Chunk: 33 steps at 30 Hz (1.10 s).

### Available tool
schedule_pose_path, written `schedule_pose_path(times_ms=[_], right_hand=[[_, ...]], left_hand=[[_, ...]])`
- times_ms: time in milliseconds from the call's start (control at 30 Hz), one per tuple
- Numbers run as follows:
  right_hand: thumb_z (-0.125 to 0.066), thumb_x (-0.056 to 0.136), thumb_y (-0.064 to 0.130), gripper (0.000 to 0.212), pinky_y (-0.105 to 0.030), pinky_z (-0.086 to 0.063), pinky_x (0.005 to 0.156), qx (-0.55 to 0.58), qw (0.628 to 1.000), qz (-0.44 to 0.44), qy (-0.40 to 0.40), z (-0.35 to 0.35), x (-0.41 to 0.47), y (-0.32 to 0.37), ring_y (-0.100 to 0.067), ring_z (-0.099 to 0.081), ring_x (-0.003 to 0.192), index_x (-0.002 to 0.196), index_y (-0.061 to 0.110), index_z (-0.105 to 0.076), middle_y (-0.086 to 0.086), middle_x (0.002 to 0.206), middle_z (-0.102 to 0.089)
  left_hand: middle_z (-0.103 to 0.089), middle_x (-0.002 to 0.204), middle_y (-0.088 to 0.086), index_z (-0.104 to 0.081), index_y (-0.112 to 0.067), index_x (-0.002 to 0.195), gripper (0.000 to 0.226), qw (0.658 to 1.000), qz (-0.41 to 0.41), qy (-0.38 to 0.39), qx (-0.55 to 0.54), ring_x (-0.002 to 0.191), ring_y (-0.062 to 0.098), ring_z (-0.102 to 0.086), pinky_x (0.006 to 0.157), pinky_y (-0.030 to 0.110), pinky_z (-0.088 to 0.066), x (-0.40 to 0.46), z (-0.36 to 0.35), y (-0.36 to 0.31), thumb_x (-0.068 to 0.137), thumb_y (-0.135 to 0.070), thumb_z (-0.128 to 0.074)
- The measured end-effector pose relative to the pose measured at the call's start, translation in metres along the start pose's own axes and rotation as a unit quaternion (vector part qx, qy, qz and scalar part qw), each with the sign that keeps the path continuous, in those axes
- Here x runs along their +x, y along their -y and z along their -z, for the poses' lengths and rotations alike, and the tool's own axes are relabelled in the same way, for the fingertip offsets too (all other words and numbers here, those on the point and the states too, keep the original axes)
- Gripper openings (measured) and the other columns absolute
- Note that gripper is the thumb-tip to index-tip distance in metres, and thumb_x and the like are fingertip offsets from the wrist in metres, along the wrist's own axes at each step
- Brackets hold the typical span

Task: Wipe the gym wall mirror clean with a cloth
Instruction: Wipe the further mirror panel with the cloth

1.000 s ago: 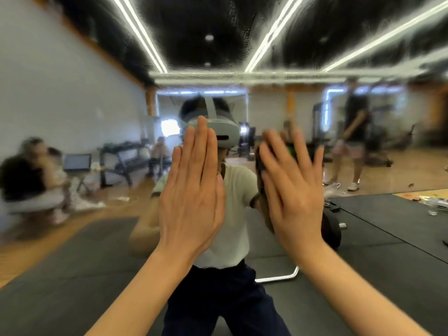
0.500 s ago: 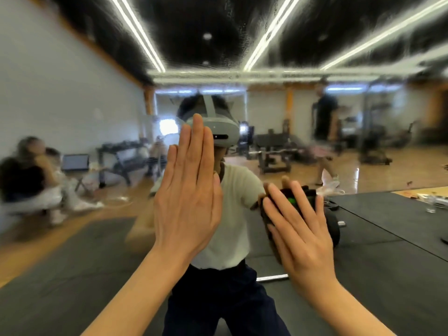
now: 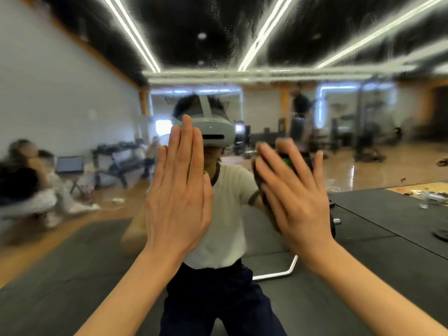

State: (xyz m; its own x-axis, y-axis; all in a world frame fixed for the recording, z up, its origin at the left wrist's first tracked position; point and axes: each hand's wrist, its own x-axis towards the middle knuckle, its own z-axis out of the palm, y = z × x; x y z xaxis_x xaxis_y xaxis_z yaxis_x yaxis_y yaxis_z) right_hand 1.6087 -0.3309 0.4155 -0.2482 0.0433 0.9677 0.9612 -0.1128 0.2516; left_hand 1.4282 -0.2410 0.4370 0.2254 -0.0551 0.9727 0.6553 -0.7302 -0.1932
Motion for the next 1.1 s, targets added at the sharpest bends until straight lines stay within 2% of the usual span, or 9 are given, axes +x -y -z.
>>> schedule_pose_path(times_ms=[100, 167, 333, 500, 700, 833, 900, 1033, 1100], right_hand=[[-0.04, 0.109, 0.019, 0.037, -0.056, -0.01, 0.122, 0.048, 0.996, -0.067, -0.041, -0.004, 0.028, 0.005, -0.032, -0.032, 0.146, 0.139, 0.007, -0.058, -0.006, 0.15, -0.046], [-0.035, 0.11, 0.022, 0.039, -0.054, -0.01, 0.124, 0.048, 0.995, -0.081, -0.008, -0.005, -0.004, 0.02, -0.029, -0.026, 0.15, 0.145, 0.011, -0.05, -0.005, 0.155, -0.04], [-0.036, 0.11, 0.02, 0.038, -0.046, -0.011, 0.124, 0.005, 0.999, 0.039, 0.036, 0.004, -0.012, -0.01, -0.029, -0.031, 0.146, 0.145, 0.011, -0.047, -0.01, 0.153, -0.042], [-0.039, 0.107, 0.014, 0.042, -0.047, -0.01, 0.125, 0.035, 0.989, -0.128, -0.064, -0.001, 0.074, -0.034, -0.033, -0.027, 0.149, 0.147, 0.003, -0.047, -0.016, 0.156, -0.04], [-0.027, 0.112, 0.024, 0.041, -0.046, -0.005, 0.126, 0.012, 0.998, -0.041, 0.048, 0.013, -0.068, -0.013, -0.02, -0.016, 0.154, 0.151, 0.013, -0.034, 0.004, 0.167, -0.019], [-0.036, 0.108, 0.018, 0.043, -0.046, -0.001, 0.126, 0.099, 0.982, -0.156, -0.044, -0.001, 0.015, 0.011, -0.027, -0.024, 0.151, 0.147, 0.003, -0.045, -0.012, 0.158, -0.037], [-0.044, 0.103, 0.014, 0.042, -0.04, -0.002, 0.126, 0.143, 0.983, -0.1, -0.058, -0.019, 0.078, 0.037, -0.033, -0.034, 0.146, 0.141, -0.002, -0.051, -0.019, 0.151, -0.046], [-0.057, 0.099, 0.011, 0.04, -0.052, -0.022, 0.12, 0.074, 0.991, 0.111, -0.016, -0.035, 0.128, 0.043, -0.036, -0.045, 0.14, 0.138, 0.001, -0.057, -0.016, 0.146, -0.053], [-0.058, 0.099, 0.008, 0.041, -0.054, -0.021, 0.12, 0.043, 0.995, 0.088, -0.016, -0.022, 0.118, 0.006, -0.035, -0.043, 0.141, 0.14, 0.003, -0.055, -0.017, 0.147, -0.052]], left_hand=[[-0.007, 0.166, 0.017, -0.017, 0.004, 0.158, 0.062, 1.0, 0.002, 0.0, 0.001, 0.155, 0.022, 0.0, 0.127, 0.035, 0.002, 0.0, 0.001, 0.0, 0.101, -0.016, -0.033], [-0.008, 0.167, 0.018, -0.017, 0.004, 0.158, 0.062, 1.0, 0.003, 0.002, -0.002, 0.155, 0.023, 0.0, 0.127, 0.035, 0.002, 0.0, 0.001, -0.001, 0.102, -0.016, -0.033], [-0.003, 0.167, 0.015, -0.014, 0.002, 0.159, 0.063, 1.0, 0.003, 0.005, -0.003, 0.156, 0.023, 0.001, 0.127, 0.037, 0.001, -0.001, 0.001, -0.001, 0.102, -0.016, -0.032], [-0.002, 0.167, 0.014, -0.016, 0.002, 0.159, 0.062, 1.0, 0.006, 0.001, 0.004, 0.156, 0.022, 0.001, 0.127, 0.036, 0.001, 0.0, 0.0, -0.001, 0.102, -0.018, -0.03], [-0.006, 0.168, 0.016, -0.015, 0.002, 0.159, 0.062, 1.0, 0.008, 0.001, -0.006, 0.156, 0.022, 0.001, 0.127, 0.036, 0.002, -0.001, 0.001, 0.0, 0.102, -0.018, -0.03], [-0.003, 0.167, 0.016, -0.014, 0.004, 0.158, 0.061, 0.999, 0.015, -0.011, -0.028, 0.156, 0.02, 0.005, 0.127, 0.034, 0.005, -0.001, 0.003, -0.001, 0.103, -0.017, -0.028], [-0.004, 0.166, 0.018, -0.013, 0.005, 0.158, 0.061, 0.999, 0.021, -0.015, -0.029, 0.156, 0.02, 0.006, 0.127, 0.034, 0.005, -0.001, 0.002, -0.002, 0.102, -0.015, -0.031], [-0.004, 0.166, 0.02, -0.013, 0.005, 0.158, 0.063, 0.998, 0.044, -0.019, -0.029, 0.156, 0.023, 0.004, 0.126, 0.034, 0.006, 0.0, 0.0, -0.002, 0.101, -0.015, -0.033], [-0.007, 0.165, 0.025, -0.015, 0.008, 0.156, 0.062, 0.999, 0.031, -0.019, -0.022, 0.156, 0.027, 0.001, 0.127, 0.036, 0.005, -0.001, 0.0, -0.001, 0.102, -0.015, -0.032]])
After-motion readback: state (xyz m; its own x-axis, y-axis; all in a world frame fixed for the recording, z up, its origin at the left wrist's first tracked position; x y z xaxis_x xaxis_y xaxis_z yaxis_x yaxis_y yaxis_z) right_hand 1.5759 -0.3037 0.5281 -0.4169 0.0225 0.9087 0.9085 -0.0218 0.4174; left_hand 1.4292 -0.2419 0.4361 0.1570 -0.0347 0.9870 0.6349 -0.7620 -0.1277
